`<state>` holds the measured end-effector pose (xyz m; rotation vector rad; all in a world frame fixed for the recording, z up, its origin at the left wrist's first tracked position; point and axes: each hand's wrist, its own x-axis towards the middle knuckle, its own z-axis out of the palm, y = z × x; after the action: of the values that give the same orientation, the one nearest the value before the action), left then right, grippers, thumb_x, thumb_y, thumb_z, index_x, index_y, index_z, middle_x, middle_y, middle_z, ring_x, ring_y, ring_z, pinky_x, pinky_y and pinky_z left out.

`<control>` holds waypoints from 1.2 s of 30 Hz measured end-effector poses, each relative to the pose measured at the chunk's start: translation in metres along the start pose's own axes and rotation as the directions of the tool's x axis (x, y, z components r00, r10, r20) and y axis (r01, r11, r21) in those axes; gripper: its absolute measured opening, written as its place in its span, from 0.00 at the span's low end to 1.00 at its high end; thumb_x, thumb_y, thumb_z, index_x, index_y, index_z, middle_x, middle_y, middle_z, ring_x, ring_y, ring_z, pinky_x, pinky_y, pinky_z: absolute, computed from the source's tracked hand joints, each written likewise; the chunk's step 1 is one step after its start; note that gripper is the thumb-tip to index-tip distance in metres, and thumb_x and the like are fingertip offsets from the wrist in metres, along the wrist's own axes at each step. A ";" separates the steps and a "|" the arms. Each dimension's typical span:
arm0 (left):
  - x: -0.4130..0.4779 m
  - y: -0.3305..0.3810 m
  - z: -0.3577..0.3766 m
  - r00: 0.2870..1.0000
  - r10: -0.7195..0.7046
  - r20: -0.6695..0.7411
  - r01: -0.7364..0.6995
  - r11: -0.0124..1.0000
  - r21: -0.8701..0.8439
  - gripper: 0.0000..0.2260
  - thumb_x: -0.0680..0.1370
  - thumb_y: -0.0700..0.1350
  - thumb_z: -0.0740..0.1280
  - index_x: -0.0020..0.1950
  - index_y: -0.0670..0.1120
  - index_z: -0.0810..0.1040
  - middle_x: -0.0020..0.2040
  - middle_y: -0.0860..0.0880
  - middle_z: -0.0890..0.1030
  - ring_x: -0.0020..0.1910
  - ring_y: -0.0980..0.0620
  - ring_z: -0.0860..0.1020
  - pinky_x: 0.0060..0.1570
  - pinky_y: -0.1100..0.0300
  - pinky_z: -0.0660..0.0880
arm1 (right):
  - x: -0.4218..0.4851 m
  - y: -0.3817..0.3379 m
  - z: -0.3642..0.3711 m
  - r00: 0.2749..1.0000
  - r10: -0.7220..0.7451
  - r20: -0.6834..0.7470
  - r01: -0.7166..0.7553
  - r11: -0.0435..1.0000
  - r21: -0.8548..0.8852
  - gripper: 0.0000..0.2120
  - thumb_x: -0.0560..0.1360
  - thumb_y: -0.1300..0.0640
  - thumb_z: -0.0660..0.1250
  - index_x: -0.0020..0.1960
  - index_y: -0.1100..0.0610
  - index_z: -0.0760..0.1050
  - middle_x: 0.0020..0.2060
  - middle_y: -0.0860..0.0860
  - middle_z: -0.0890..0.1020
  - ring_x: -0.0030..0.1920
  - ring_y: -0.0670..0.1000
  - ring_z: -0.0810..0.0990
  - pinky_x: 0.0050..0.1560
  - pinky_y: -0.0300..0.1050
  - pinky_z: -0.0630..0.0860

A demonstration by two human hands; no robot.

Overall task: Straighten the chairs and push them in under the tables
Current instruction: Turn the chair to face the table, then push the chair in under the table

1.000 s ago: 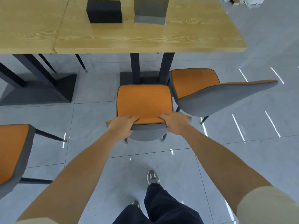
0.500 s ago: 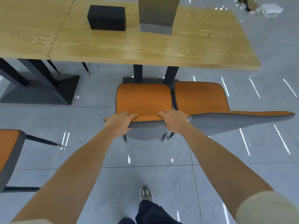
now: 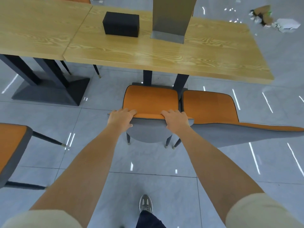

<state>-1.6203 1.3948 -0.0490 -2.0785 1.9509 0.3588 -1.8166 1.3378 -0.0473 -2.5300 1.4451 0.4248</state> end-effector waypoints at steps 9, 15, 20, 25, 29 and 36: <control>-0.033 -0.014 0.004 0.998 -0.035 -0.043 0.027 0.985 -0.170 0.23 0.81 0.49 0.58 0.74 0.45 0.58 0.73 0.46 0.65 0.72 0.45 0.63 0.70 0.50 0.61 | -0.015 -0.028 -0.009 0.979 0.183 0.084 -0.186 0.982 0.028 0.18 0.76 0.62 0.60 0.65 0.58 0.65 0.63 0.59 0.72 0.66 0.62 0.68 0.69 0.58 0.61; -0.083 -0.060 0.009 0.989 -0.147 0.016 0.148 0.973 -0.174 0.28 0.82 0.50 0.54 0.78 0.47 0.45 0.79 0.46 0.49 0.78 0.47 0.50 0.75 0.47 0.50 | -0.028 -0.098 -0.021 0.996 0.087 0.004 -0.087 0.985 0.150 0.25 0.78 0.60 0.58 0.73 0.59 0.54 0.74 0.60 0.58 0.72 0.62 0.60 0.72 0.57 0.59; -0.154 -0.133 0.015 0.964 -0.263 -0.038 0.250 0.946 -0.207 0.28 0.82 0.52 0.53 0.78 0.48 0.44 0.79 0.47 0.44 0.78 0.47 0.47 0.76 0.48 0.48 | -0.039 -0.195 -0.036 0.998 -0.064 0.003 0.062 0.981 0.183 0.33 0.81 0.51 0.55 0.77 0.60 0.41 0.77 0.59 0.44 0.77 0.61 0.46 0.75 0.57 0.49; -0.252 -0.224 0.035 0.925 -0.369 -0.091 0.342 0.913 -0.223 0.28 0.82 0.54 0.54 0.78 0.48 0.47 0.79 0.47 0.45 0.78 0.47 0.48 0.76 0.48 0.49 | -0.063 -0.320 -0.040 0.979 -0.203 0.029 0.195 0.966 0.172 0.36 0.80 0.46 0.56 0.77 0.57 0.40 0.78 0.58 0.42 0.78 0.59 0.43 0.75 0.58 0.47; -0.354 -0.302 0.056 0.903 -0.415 -0.110 0.386 0.897 -0.216 0.28 0.81 0.56 0.54 0.77 0.48 0.50 0.79 0.47 0.49 0.78 0.45 0.49 0.75 0.48 0.51 | -0.098 -0.438 -0.034 0.954 -0.295 0.060 0.283 0.946 0.158 0.38 0.79 0.45 0.57 0.77 0.58 0.39 0.77 0.59 0.41 0.78 0.60 0.43 0.75 0.59 0.48; -0.497 -0.431 0.090 0.801 -0.594 -0.074 0.542 0.773 -0.331 0.30 0.79 0.57 0.59 0.77 0.50 0.51 0.78 0.50 0.53 0.77 0.48 0.52 0.75 0.49 0.51 | -0.144 -0.638 -0.026 0.857 -0.509 0.081 0.494 0.856 0.152 0.42 0.77 0.41 0.60 0.77 0.58 0.39 0.78 0.58 0.46 0.77 0.59 0.48 0.75 0.60 0.55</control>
<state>-1.2221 1.9151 0.0557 -2.8514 1.2803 0.3541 -1.3309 1.7672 0.0440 -2.5923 0.6929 0.3673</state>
